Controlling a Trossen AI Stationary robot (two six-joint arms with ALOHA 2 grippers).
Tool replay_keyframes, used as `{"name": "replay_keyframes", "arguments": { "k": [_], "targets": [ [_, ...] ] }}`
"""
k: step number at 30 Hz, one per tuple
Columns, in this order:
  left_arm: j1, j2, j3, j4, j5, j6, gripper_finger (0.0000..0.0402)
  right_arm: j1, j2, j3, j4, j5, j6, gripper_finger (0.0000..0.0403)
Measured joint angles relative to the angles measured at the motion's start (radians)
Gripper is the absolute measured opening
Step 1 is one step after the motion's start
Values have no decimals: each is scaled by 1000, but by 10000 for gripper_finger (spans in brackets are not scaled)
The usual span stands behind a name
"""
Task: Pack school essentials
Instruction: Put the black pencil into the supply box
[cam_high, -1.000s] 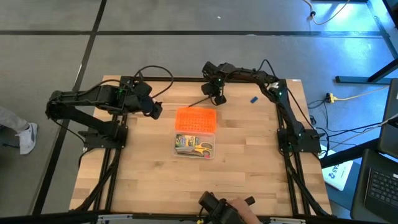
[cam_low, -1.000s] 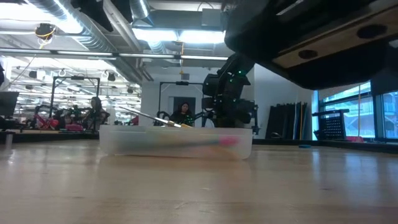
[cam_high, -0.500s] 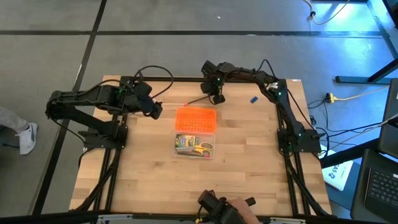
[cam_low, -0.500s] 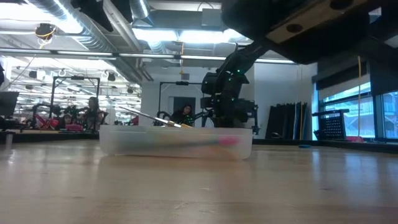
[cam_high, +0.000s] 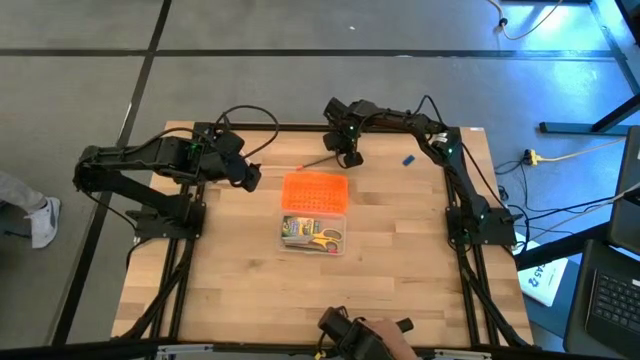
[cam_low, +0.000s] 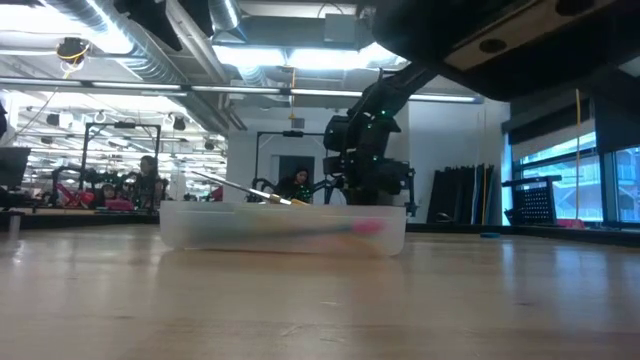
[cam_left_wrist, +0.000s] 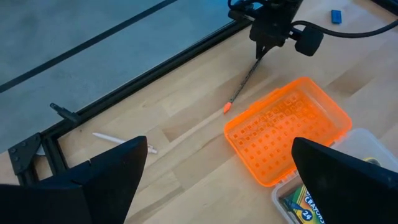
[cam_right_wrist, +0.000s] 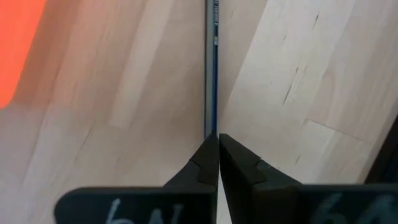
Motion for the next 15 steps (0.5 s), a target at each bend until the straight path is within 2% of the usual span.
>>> {"name": "replay_keyframes", "arguments": {
  "k": [8,15],
  "targets": [
    [0,0,0,0,0,0,394,0,-3,0,0,-3,0,45],
    [0,0,0,0,0,0,394,0,-3,0,0,-29,0,104]
  ]
}}
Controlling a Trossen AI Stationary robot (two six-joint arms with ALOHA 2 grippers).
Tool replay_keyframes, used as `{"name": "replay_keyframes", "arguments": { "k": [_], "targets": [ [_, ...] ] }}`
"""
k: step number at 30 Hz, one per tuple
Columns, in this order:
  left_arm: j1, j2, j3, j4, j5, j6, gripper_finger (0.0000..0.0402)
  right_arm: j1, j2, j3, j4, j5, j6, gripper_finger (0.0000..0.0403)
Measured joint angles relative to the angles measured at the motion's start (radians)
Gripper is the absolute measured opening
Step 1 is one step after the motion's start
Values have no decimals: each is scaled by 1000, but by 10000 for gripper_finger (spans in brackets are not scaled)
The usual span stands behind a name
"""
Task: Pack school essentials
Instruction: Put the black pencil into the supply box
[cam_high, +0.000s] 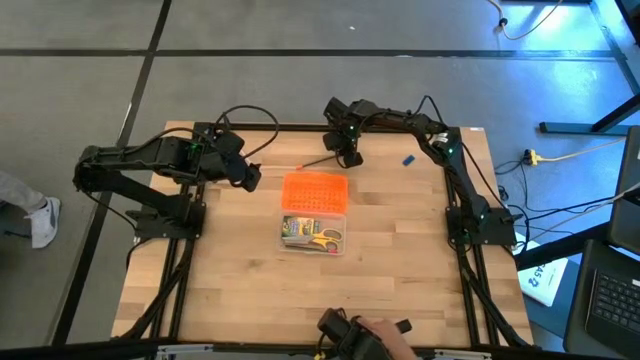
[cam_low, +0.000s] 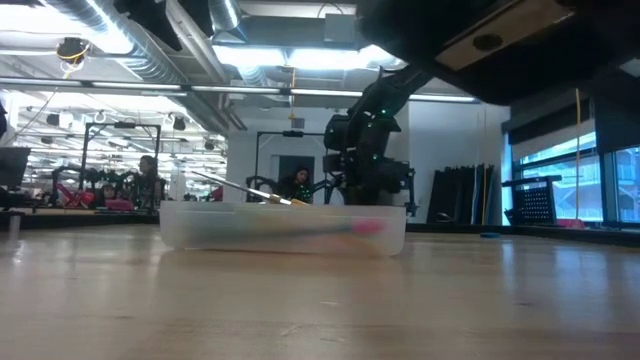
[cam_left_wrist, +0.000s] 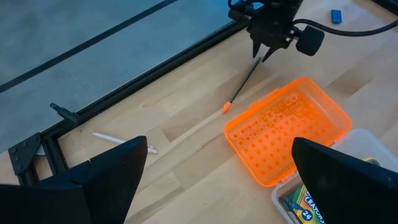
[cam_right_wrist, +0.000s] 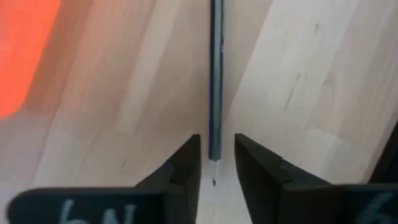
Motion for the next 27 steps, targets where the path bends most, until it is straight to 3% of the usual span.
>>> {"name": "replay_keyframes", "arguments": {
  "k": [5,12,27],
  "targets": [
    [0,0,0,0,0,0,394,6,-2,-38,41,-36,0,132],
    [0,0,0,0,0,0,394,12,-11,-100,113,1,-3,123],
    [0,0,0,0,0,0,394,16,-6,-104,140,23,-4,11]
  ]
}}
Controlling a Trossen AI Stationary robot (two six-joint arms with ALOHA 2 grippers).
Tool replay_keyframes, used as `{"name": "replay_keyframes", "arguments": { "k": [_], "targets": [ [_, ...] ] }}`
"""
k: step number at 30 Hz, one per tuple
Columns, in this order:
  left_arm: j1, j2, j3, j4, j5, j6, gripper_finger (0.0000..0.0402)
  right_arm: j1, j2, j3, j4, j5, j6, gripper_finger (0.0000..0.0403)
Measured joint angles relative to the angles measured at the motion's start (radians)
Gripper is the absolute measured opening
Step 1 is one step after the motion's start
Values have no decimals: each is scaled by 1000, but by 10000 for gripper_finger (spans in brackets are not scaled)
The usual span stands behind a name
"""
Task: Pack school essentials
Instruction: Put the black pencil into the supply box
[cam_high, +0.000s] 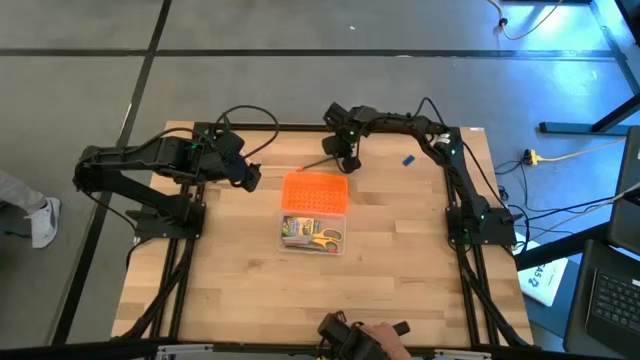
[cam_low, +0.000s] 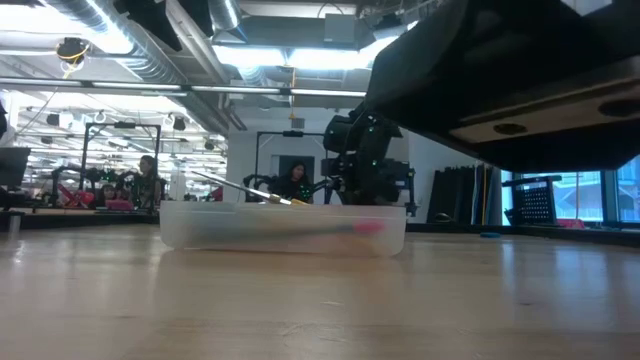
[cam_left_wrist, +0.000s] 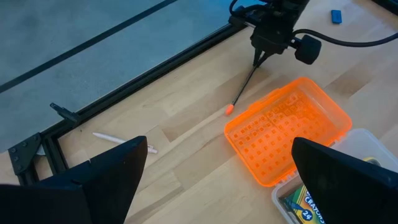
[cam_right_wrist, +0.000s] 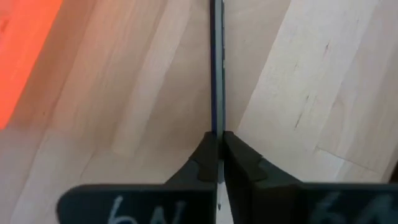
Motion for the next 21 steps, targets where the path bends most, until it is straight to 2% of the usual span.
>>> {"name": "replay_keyframes", "arguments": {
  "k": [4,21],
  "targets": [
    [0,0,0,0,0,0,394,1,0,0,2,4,5,18],
    [0,0,0,0,0,0,394,0,0,2,-2,-30,35,2]
  ]
}}
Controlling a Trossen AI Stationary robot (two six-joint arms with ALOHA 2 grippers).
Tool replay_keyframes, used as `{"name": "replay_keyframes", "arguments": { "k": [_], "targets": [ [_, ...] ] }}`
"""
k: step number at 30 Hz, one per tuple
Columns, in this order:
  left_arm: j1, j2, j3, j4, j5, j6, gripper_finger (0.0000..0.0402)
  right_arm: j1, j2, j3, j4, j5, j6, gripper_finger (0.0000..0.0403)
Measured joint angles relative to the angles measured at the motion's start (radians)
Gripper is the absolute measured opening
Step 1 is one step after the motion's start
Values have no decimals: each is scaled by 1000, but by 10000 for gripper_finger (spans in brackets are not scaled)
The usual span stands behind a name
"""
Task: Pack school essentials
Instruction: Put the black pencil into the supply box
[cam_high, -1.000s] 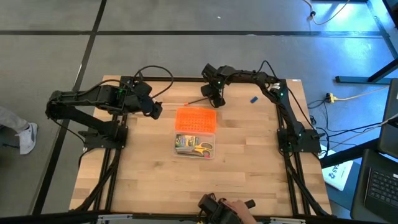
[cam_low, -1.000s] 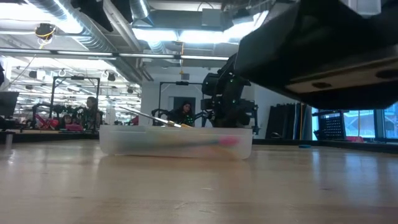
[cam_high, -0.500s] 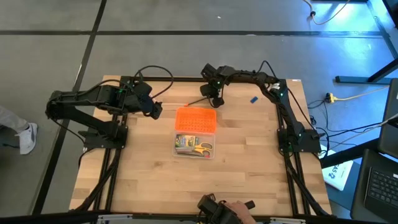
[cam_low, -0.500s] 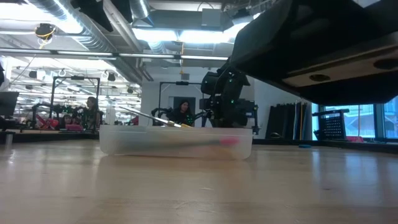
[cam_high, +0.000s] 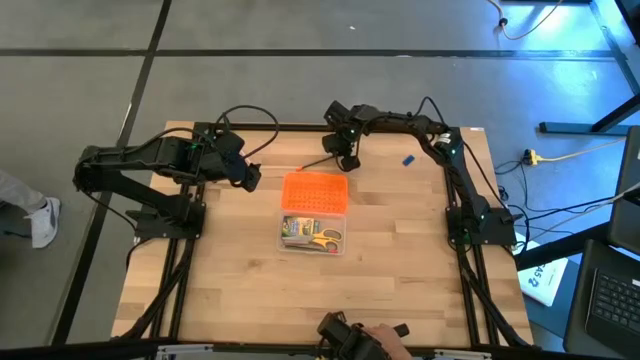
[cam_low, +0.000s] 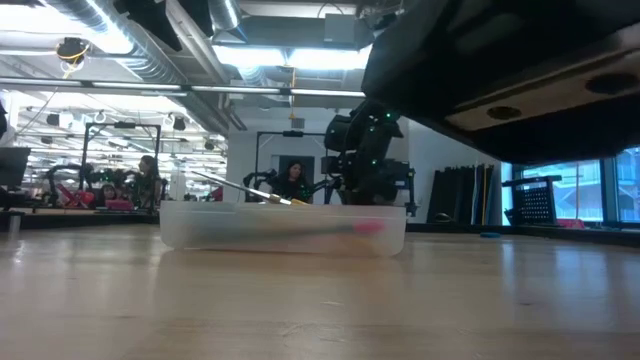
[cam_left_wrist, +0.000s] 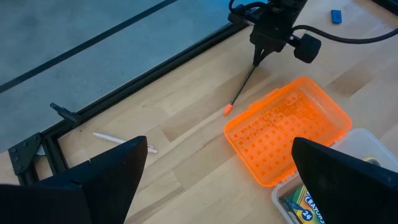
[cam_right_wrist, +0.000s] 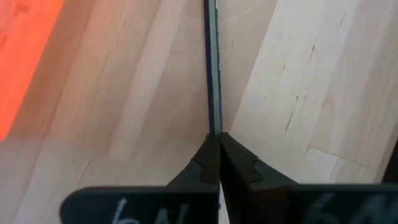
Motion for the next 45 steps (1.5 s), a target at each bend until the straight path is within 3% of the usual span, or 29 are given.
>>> {"name": "replay_keyframes", "arguments": {
  "k": [8,20,25,31,37,41,45],
  "targets": [
    [0,0,0,0,0,0,394,0,7,46,-24,-41,22,7],
    [0,0,0,0,0,0,394,3,11,65,-30,-52,20,96],
    [0,0,0,0,0,7,394,3,11,66,-13,-64,21,114],
    [0,0,0,0,0,7,394,10,18,66,-27,-81,20,115],
    [0,0,0,0,-3,7,394,17,32,69,-24,-4,22,109],
    [-1,0,0,0,-4,7,394,18,32,69,-29,6,22,81],
    [-1,0,0,0,-4,7,394,19,33,70,-42,16,22,28]
  ]
}}
